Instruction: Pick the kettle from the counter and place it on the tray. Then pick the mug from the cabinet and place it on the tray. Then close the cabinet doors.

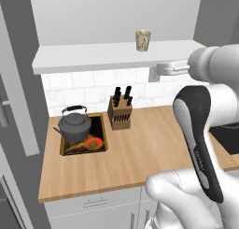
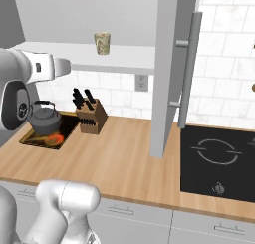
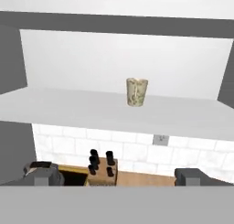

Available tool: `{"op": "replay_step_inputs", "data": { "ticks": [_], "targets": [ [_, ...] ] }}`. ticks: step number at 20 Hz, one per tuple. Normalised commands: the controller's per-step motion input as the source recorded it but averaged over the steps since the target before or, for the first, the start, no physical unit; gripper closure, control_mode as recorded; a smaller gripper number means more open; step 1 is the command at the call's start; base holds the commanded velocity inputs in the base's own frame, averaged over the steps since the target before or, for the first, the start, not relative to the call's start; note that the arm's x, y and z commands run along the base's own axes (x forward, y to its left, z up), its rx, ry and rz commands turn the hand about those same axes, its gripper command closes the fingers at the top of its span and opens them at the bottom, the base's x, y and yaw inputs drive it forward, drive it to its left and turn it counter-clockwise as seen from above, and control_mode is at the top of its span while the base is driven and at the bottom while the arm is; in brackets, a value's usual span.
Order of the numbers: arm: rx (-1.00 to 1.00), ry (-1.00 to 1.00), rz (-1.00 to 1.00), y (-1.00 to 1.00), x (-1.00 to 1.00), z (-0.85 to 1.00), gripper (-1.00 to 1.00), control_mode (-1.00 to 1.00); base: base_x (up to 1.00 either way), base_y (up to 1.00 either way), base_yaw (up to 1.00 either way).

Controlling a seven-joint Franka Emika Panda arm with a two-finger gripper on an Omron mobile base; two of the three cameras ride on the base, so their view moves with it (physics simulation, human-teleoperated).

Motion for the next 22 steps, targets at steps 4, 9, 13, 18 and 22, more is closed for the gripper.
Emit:
{"op": "replay_step_inputs", "data": {
  "ticks": [4, 9, 13, 18, 22],
  "targets": [
    [0.00, 0.00, -0.03, -0.16, 0.42, 0.39, -1.00, -1.00, 0.00, 0.00, 0.00],
    [0.02, 0.02, -0.09, -0.06, 0.54, 0.10, -1.00, -1.00, 0.00, 0.00, 0.00],
    [0.01, 0.17, -0.21, -0.04, 0.47, 0.00, -1.00, -1.00, 0.00, 0.00, 0.00],
    [0.09, 0.10, -0.11, -0.13, 0.49, -0.07, -1.00, -1.00, 0.00, 0.00, 0.00],
    [0.11, 0.07, -0.02, -0.17, 0.45, -0.02, -1.00, -1.00, 0.00, 0.00, 0.00]
  ]
}}
